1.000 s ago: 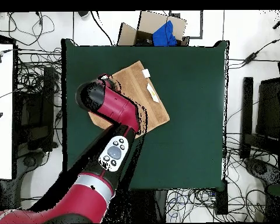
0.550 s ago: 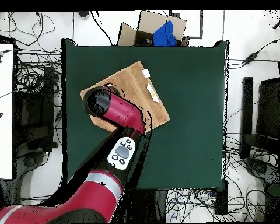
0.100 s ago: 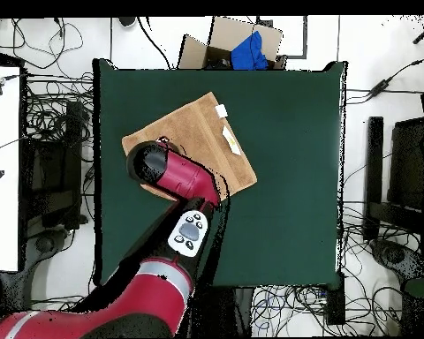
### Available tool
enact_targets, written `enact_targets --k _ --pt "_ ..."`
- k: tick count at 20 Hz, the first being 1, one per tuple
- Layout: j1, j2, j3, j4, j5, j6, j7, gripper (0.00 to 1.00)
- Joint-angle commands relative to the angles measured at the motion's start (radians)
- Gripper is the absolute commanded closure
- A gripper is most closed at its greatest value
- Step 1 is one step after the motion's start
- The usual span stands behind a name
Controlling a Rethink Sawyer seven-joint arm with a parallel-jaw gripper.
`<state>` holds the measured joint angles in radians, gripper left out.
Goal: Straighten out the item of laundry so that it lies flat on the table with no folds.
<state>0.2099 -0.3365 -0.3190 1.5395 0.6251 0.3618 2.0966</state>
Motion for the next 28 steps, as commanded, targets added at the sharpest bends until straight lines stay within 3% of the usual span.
enact_targets --k 1,12,28 --pt "-0.032 -0.019 0.131 0.092 -0.067 -0.040 0.078 1.00" --pt "-0.092 -0.039 0.162 0.104 -0.155 -0.082 0.049 1.00" --pt "-0.141 -0.021 0.198 0.068 -0.245 -0.212 0.112 1.00"
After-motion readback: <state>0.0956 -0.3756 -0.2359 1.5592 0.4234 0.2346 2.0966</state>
